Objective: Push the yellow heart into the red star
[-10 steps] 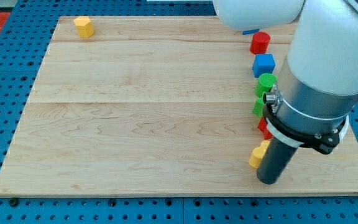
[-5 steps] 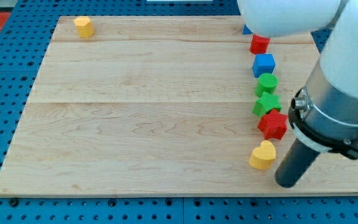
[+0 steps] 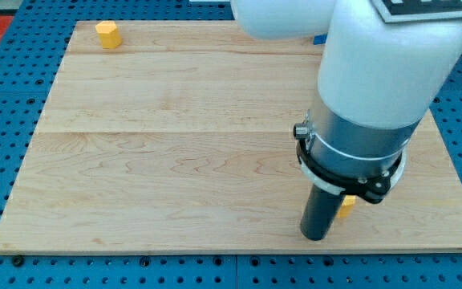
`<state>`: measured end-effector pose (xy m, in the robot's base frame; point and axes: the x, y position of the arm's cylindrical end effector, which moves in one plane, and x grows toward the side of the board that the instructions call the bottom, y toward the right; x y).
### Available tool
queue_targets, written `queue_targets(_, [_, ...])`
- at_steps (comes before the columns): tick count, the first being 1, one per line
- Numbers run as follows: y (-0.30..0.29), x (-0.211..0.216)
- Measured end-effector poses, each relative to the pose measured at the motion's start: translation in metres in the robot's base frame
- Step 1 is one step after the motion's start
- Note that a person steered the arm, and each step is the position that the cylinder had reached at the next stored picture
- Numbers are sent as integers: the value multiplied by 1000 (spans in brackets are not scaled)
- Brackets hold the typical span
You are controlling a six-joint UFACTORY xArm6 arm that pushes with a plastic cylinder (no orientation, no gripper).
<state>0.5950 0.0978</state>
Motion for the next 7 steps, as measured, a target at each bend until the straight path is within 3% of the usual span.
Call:
queue_targets(2, [28, -6])
queue_targets(5, [26, 23])
queue_targets(6, [5, 20])
queue_targets(7, [20, -8])
